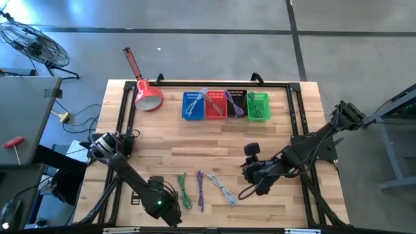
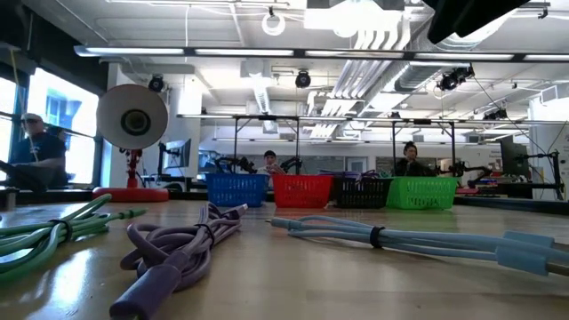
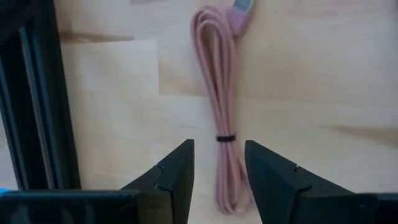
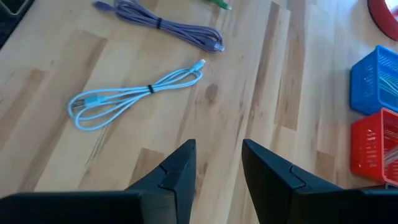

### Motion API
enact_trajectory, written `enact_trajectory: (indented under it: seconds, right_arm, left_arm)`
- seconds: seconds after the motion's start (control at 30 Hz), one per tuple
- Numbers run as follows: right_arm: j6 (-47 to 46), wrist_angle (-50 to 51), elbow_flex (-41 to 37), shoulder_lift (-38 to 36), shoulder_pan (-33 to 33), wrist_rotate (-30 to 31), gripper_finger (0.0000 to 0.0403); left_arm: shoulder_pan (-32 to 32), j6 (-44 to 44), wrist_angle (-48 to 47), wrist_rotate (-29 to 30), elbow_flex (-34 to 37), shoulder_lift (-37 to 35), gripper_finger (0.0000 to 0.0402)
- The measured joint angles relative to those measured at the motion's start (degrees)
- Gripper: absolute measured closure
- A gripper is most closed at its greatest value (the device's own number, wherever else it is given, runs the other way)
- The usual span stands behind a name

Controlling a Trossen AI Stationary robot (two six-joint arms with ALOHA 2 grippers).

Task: Pick & Place USB Port
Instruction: Put the pink charger cable into the orange bin

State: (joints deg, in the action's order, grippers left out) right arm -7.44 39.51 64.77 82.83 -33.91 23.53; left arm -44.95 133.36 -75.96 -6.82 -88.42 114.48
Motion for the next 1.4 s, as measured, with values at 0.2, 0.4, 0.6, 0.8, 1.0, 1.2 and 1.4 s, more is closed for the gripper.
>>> enact_trajectory:
  seconds: [0.2,0.4,0.6,0.8,1.0,1.2,1.4]
  right_arm:
    - [0.0,0.01,0.0,0.0,-0.78,0.08,0.0281]
    - [0.0,-0.25,0.0,0.0,-0.74,0.35,0.0281]
    - [0.0,-0.42,0.0,0.0,-0.74,0.32,0.0281]
    - [0.0,-0.78,0.0,0.0,-0.74,0.2,0.0281]
    - [0.0,-0.79,0.0,0.0,-0.76,0.04,0.0281]
    - [0.0,-0.79,0.0,0.0,-0.76,0.06,0.0281]
    - [0.0,-0.79,0.0,0.0,-0.76,0.06,0.0281]
  left_arm:
    - [-0.46,0.13,3.35,-0.08,2.61,-0.03,0.0266]
    - [-0.46,-0.9,5.22,0.29,3.73,-0.03,0.0266]
    - [-0.46,-1.18,9.98,0.07,5.37,-0.07,0.0266]
    - [-0.46,-1.14,11.01,-0.7,7.19,-0.06,0.0266]
    - [-0.46,-2.06,14.42,-1.16,9.98,-0.07,0.0266]
    - [-0.43,-2.64,17.14,-0.81,11.78,-0.42,0.0302]
    - [-0.46,-6.88,16.5,1.39,11.82,-0.36,0.0386]
